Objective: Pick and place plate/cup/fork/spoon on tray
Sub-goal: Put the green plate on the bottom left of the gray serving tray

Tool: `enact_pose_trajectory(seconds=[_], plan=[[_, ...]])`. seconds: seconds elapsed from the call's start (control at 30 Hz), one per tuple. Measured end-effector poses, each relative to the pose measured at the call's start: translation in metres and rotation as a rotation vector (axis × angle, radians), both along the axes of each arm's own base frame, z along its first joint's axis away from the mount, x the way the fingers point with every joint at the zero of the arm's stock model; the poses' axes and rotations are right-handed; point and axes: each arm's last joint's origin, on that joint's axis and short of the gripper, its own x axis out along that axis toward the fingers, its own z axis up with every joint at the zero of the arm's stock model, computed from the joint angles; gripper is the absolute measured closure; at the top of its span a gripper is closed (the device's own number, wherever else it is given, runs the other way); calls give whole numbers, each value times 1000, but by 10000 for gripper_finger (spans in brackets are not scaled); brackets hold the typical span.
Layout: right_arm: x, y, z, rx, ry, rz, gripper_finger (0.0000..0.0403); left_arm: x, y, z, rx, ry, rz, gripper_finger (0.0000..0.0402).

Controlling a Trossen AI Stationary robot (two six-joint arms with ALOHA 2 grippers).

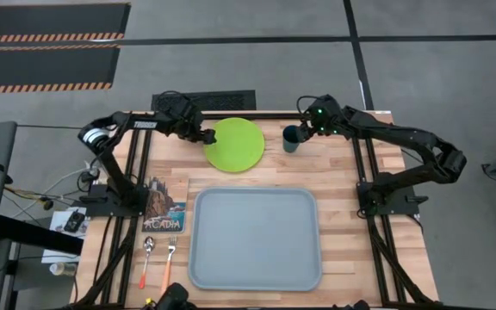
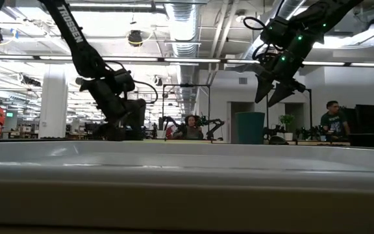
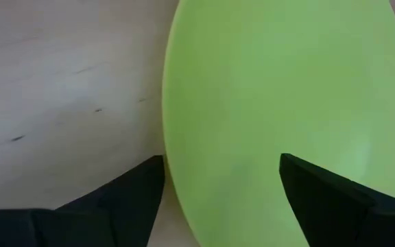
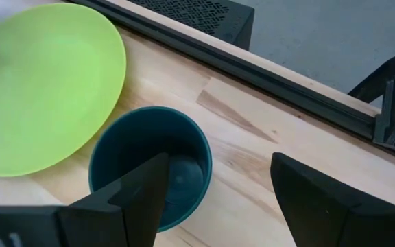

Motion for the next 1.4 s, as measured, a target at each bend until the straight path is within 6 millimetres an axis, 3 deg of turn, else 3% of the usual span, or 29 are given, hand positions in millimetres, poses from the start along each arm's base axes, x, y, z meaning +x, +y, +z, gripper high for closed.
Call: enact_pose_trajectory(seconds=[0.17,0.57,1.07,1.4], plan=[[0,0,0,-1,-1,0,121,0,1,-1,1,4,26,182],[3,3,0,0,-1,17,121,0,3,-1,97,64,19,386],[2,2,0,-3,-6,10,121,3,5,4,96,-26,7,401],[2,2,0,0,-8,7,121,-5,-1,56,219,-112,76,400]])
